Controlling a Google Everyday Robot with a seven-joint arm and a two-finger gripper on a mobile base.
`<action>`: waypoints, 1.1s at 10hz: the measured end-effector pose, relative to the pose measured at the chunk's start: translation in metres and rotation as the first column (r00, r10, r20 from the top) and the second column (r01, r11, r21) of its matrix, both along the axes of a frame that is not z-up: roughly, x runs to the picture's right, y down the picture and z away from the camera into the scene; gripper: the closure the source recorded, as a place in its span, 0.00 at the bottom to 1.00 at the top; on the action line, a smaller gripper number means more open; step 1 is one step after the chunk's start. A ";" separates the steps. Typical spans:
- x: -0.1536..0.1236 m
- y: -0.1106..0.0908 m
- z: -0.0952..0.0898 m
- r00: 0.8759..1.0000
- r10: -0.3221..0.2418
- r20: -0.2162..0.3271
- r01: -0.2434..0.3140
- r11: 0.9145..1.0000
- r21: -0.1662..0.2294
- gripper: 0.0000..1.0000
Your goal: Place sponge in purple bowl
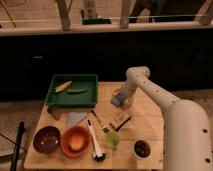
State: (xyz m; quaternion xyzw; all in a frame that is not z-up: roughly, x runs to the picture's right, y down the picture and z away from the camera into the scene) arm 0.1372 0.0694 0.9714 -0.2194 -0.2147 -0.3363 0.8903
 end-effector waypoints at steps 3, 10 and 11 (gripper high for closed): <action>0.000 0.000 0.000 1.000 0.000 0.000 0.000 1.000 0.000 0.20; 0.001 0.000 0.000 1.000 -0.001 -0.001 0.001 1.000 -0.001 0.24; 0.002 0.002 -0.001 1.000 -0.004 -0.003 0.004 1.000 -0.007 0.34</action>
